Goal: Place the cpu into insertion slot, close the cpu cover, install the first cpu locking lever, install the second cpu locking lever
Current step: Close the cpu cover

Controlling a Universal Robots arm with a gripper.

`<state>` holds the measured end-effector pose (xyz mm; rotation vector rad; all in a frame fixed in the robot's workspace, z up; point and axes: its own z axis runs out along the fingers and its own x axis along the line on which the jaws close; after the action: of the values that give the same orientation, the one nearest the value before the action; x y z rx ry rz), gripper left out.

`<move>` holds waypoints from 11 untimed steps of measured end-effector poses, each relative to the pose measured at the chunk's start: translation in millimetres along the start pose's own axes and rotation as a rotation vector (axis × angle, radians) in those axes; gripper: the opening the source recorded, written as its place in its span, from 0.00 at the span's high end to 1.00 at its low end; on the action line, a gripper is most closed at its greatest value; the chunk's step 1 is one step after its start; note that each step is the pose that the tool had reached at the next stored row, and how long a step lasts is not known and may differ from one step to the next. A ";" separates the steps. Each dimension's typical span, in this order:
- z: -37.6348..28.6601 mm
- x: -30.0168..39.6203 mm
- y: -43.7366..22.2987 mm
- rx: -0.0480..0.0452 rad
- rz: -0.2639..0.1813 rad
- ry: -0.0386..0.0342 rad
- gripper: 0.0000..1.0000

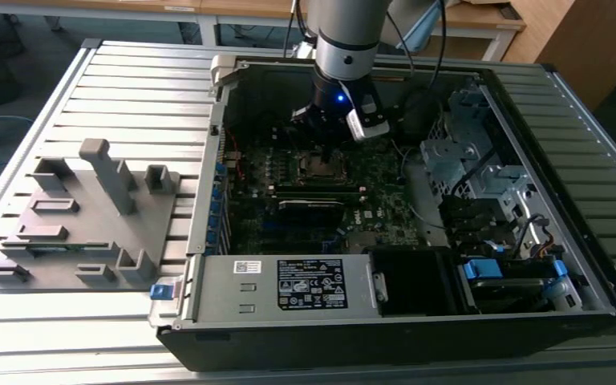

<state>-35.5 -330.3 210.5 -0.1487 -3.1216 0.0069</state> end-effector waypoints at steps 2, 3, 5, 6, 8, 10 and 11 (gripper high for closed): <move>0.0 0.0 0.0 0.0000 -0.001 0.0000 0.90; 0.1 0.0 0.0 -0.0001 -0.001 -0.0001 0.90; 0.1 0.0 0.0 -0.0001 -0.001 -0.0001 0.90; 0.5 0.0 0.0 -0.0005 -0.001 -0.0003 0.90; 0.9 0.0 0.0 -0.0001 -0.003 -0.0001 0.90; 1.1 0.0 0.0 0.0001 -0.005 0.0000 0.90; 1.3 0.0 0.0 0.0000 -0.005 -0.0001 0.90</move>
<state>-35.5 -330.3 209.2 -0.1406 -3.1220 0.0068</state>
